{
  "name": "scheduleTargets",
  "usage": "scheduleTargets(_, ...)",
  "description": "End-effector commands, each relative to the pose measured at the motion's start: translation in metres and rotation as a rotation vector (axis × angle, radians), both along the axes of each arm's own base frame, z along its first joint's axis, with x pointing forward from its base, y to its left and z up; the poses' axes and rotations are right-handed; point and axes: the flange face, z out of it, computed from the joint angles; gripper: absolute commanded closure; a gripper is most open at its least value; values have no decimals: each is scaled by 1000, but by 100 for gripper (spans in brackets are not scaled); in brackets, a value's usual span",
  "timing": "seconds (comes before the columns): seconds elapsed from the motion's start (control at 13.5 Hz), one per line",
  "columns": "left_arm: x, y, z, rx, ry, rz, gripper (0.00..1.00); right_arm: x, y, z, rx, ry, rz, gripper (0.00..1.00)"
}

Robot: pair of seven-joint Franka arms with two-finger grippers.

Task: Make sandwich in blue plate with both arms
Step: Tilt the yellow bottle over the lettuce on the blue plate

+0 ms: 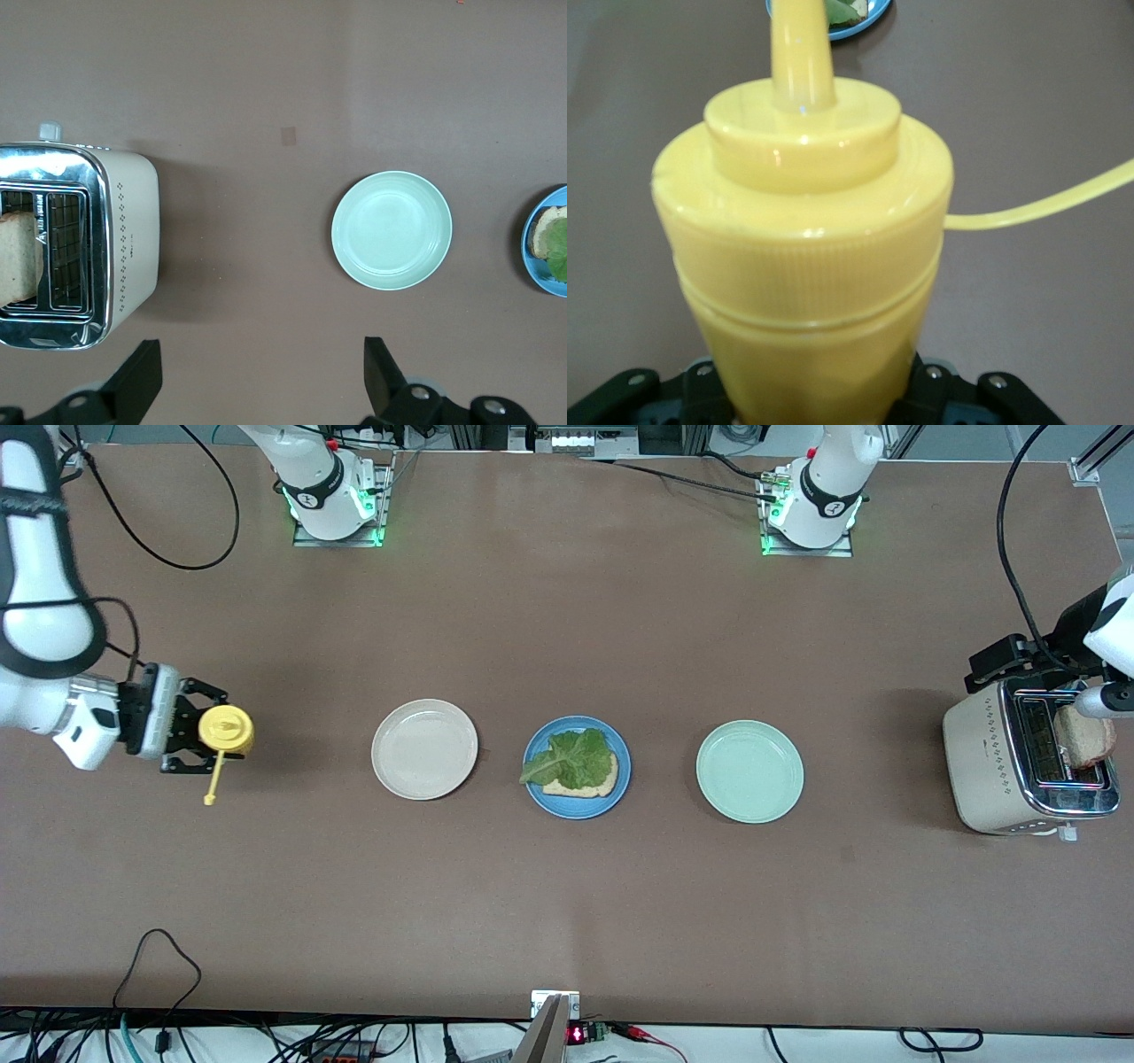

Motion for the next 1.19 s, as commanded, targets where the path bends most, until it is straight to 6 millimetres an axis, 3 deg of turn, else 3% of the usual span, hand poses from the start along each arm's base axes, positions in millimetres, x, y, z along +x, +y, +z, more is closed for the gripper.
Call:
scheduleTargets(0.0, -3, -1, 3, -10, -2, -22, 0, -11, 79, 28, -143, 16, -65, 100)
scheduleTargets(0.37, -4, -9, 5, -12, -2, -35, 0, -44, 240, 43, -423, -48, -148, 100)
scheduleTargets(0.52, -4, -10, 6, -13, -2, -38, 0, -60, 288, 23, -506, -84, -142, 100)
scheduleTargets(0.96, -4, -9, 5, -13, 0, -36, 0, -91, 373, -54, -631, -186, -72, 100)
scheduleTargets(1.11, -5, -9, 5, -13, 3, -36, 0, -98, 387, -73, -646, -207, -65, 100)
